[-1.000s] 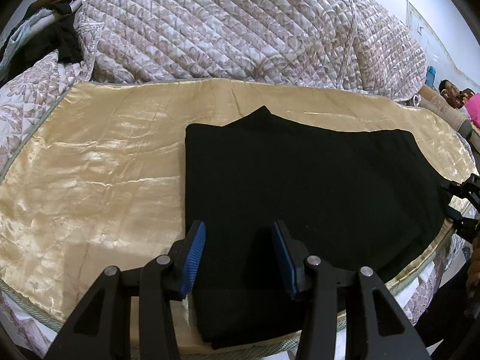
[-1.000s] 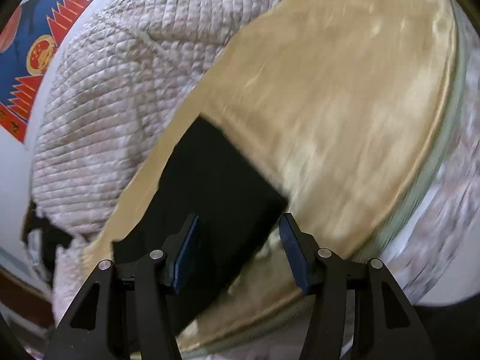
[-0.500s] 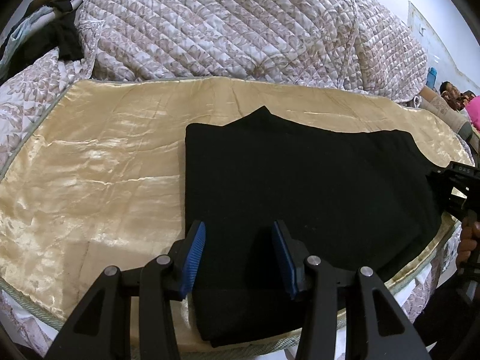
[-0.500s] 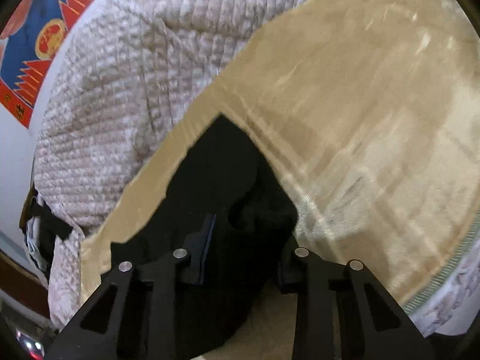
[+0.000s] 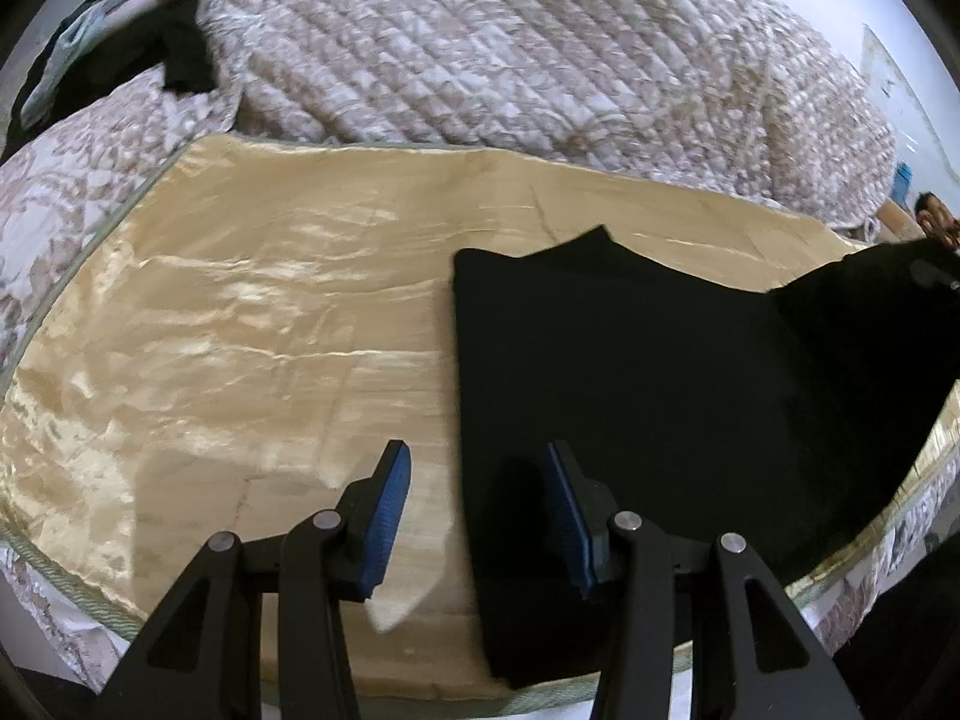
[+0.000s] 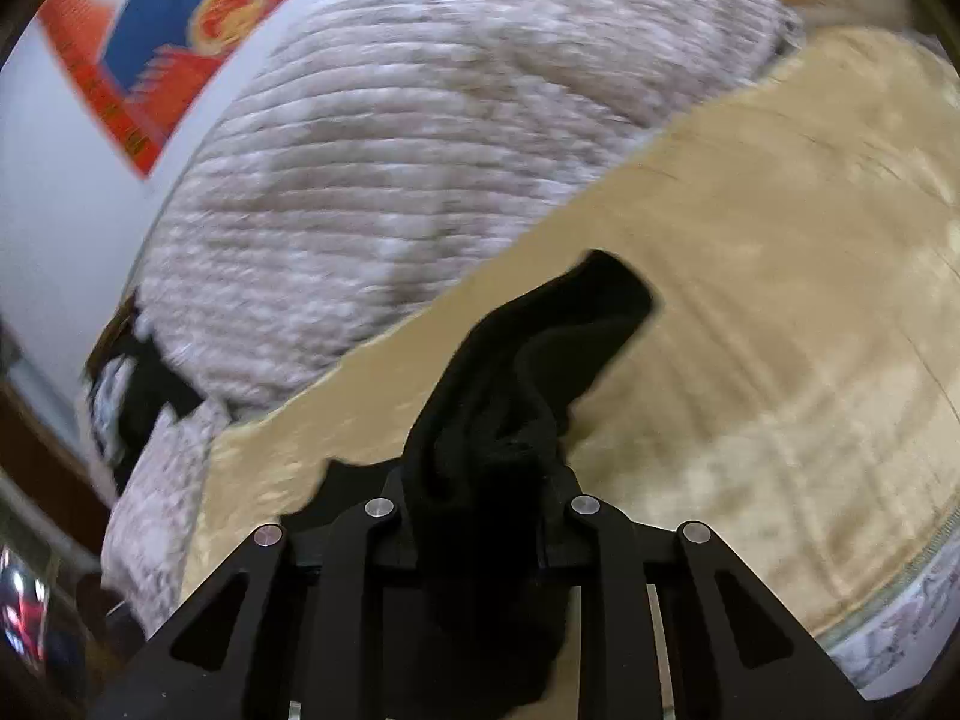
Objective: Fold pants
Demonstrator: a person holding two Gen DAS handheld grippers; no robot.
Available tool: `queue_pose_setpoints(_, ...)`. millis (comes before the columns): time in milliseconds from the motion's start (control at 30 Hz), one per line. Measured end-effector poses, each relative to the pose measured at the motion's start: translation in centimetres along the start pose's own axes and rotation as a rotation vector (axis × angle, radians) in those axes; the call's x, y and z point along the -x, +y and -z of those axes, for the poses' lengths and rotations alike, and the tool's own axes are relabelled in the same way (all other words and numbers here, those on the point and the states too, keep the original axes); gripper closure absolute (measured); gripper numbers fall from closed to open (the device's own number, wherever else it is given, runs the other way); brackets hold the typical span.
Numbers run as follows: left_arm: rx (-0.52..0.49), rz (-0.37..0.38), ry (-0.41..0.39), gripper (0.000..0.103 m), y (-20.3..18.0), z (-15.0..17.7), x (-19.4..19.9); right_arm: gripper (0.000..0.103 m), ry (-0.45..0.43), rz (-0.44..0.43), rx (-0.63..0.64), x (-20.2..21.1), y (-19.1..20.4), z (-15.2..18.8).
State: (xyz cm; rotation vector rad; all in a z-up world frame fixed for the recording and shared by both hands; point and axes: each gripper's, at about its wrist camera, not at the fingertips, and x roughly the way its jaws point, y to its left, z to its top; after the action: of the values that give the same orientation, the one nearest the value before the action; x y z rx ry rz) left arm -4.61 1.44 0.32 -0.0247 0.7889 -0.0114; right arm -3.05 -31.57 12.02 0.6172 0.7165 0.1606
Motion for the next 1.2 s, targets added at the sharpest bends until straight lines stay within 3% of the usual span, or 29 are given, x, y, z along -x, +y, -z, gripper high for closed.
queue_pose_setpoints(233,0.108,-0.054,-0.011,0.054,4.0,-0.9,0.2,0.08,0.078,-0.104,0.214,-2.3,8.1,2.0)
queue_pose_setpoints(367,0.172,-0.081,-0.011,0.054,6.3,-1.1,0.4,0.08,0.203,-0.14,0.316,-6.1,11.0,5.3)
queue_pose_setpoints(533,0.2,-0.085,-0.006,0.054,7.5,-0.9,0.5,0.08,0.345,-0.103,0.433,-10.5,11.8,10.3)
queue_pose_setpoints(767,0.221,-0.07,-0.02,0.054,8.0,-1.1,1.1,0.08,0.272,-0.1,0.492,-8.6,14.1,9.7)
queue_pose_setpoints(833,0.222,-0.068,-0.023,0.054,8.0,-1.1,1.2,0.08,0.285,-0.116,0.522,-8.5,15.1,10.5)
queue_pose_setpoints(900,0.225,-0.067,-0.023,0.054,8.1,-1.0,1.2,0.08,0.329,-0.075,0.574,-10.0,15.4,12.2)
queue_pose_setpoints(967,0.229,-0.071,-0.024,0.054,8.4,-1.0,1.3,0.075,0.372,-0.077,0.572,-11.2,14.8,13.3)
queue_pose_setpoints(1000,0.233,-0.077,-0.025,0.054,8.6,-0.9,1.3,0.073,0.353,-0.092,0.578,-11.0,14.8,13.5)
queue_pose_setpoints(1067,0.24,-0.081,-0.024,0.054,8.8,-0.9,1.3,0.053,0.347,-0.151,0.571,-10.3,15.1,13.3)
queue_pose_setpoints(1100,0.242,-0.08,-0.023,0.054,8.8,-0.9,1.2,0.049,0.364,-0.189,0.561,-10.1,15.3,13.2)
queue_pose_setpoints(1200,0.238,-0.071,-0.031,0.054,8.6,-1.0,1.4,0.046,0.353,-0.306,0.55,-8.6,15.7,12.4)
